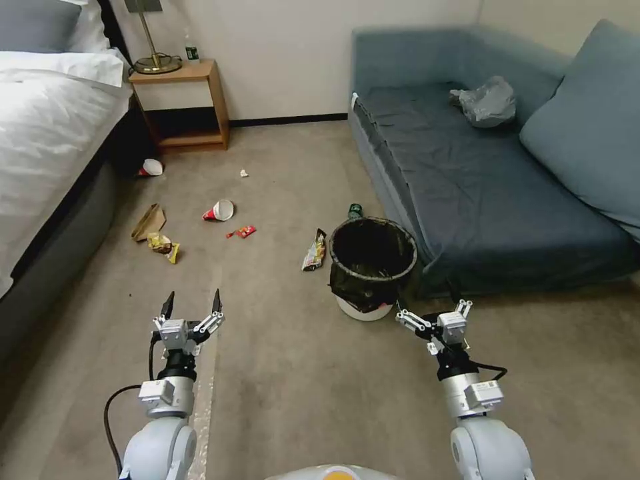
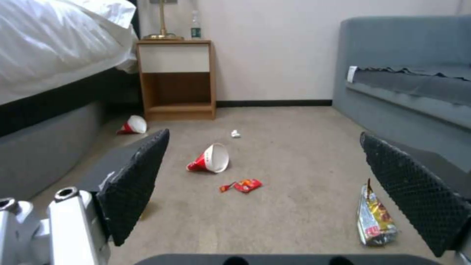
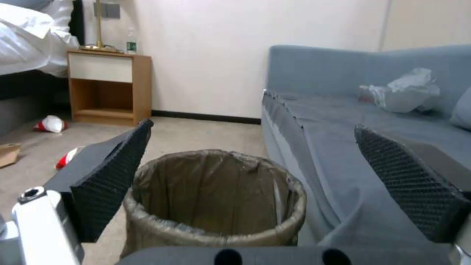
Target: Pick up the trash can from the floor.
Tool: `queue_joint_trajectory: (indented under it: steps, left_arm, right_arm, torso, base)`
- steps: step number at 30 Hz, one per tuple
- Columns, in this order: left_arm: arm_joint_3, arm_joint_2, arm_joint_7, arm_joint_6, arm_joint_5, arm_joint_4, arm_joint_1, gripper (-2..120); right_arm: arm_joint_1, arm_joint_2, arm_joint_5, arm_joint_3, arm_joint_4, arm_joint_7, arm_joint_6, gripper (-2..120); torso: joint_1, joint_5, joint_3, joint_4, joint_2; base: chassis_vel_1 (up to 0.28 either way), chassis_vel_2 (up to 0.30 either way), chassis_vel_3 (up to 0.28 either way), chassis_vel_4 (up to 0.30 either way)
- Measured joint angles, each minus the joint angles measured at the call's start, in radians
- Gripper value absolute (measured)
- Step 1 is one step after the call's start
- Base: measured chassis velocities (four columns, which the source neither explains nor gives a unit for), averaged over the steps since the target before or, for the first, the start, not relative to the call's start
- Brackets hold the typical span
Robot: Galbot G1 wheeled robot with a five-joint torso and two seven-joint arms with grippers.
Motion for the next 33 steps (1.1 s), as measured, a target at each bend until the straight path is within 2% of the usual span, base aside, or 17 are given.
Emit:
queue_joint_trajectory:
  steps: [5,11,17,19,20,22,25,27,31,33]
  left_arm:
    - [0.002,0.003,0.003,0.0,-0.002,-0.001,0.0,96]
    - [0.016,0.024,0.069,-0.028,-0.068,-0.005,0.0,96]
    - [0.021,0.043,0.095,-0.02,-0.128,-0.019,-0.008,96]
    - [0.046,0.067,0.114,0.024,-0.195,-0.03,-0.047,98]
    - [0.046,0.067,0.114,0.024,-0.195,-0.03,-0.047,98]
    - [0.099,0.094,0.096,0.071,-0.248,-0.032,-0.11,100]
    - [0.123,0.104,0.09,0.086,-0.265,-0.032,-0.134,100]
    - [0.184,0.121,0.077,0.109,-0.304,-0.03,-0.181,100]
    - [0.236,0.125,0.058,0.148,-0.346,-0.024,-0.226,100]
    - [0.281,0.121,0.033,0.203,-0.398,-0.017,-0.268,100]
  right_arm:
    - [0.0,0.0,0.0,-0.001,0.0,0.003,0.003,100]
    - [0.007,-0.003,-0.007,-0.003,-0.011,0.014,0.047,100]
    - [0.02,-0.012,-0.009,-0.01,-0.016,0.017,0.056,100]
    - [0.015,-0.014,-0.02,-0.011,-0.014,0.023,0.07,100]
    - [0.015,-0.014,-0.02,-0.011,-0.014,0.023,0.07,100]
    - [0.005,-0.014,-0.029,-0.009,-0.007,0.031,0.081,100]
    - [0.001,-0.014,-0.033,-0.007,-0.004,0.035,0.083,100]
    - [-0.007,-0.014,-0.039,-0.003,0.002,0.041,0.086,100]
    - [-0.013,-0.012,-0.042,0.002,0.005,0.043,0.09,100]
    - [-0.019,-0.008,-0.043,0.006,0.007,0.044,0.093,100]
  torso:
    - [0.0,0.0001,0.0,0.0001,0.0]
    - [0.0,0.0,0.0,-0.0001,0.0]
    - [0.0,0.0003,0.0,0.0003,0.0]
    - [0.0,0.0003,0.0,0.0003,0.0]
    - [0.0,0.0003,0.0,0.0003,0.0]
    - [0.0,0.0001,0.0,-0.0002,0.0]
    - [0.0,0.0002,0.0,-0.0002,0.0]
    - [0.0,0.0002,0.0,0.0,0.0]
    - [0.0,0.0003,0.0,0.0,0.0]
    - [0.0,0.0002,0.0,0.0,0.0]
  base:
    - [-0.09,0.093,0.088,-0.089]
    - [-0.077,0.074,0.08,-0.059]
    - [-0.032,0.029,0.024,-0.029]
    - [0.0,0.0,0.0,0.0]
    - [0.0,0.0,0.0,0.0]
    - [0.0,0.0,0.0,0.0]
    - [0.0,0.0,0.0,0.0]
    - [0.0,0.0,0.0,0.0]
    - [0.0,0.0,0.0,0.0]
    - [0.0,0.0,0.0,0.0]
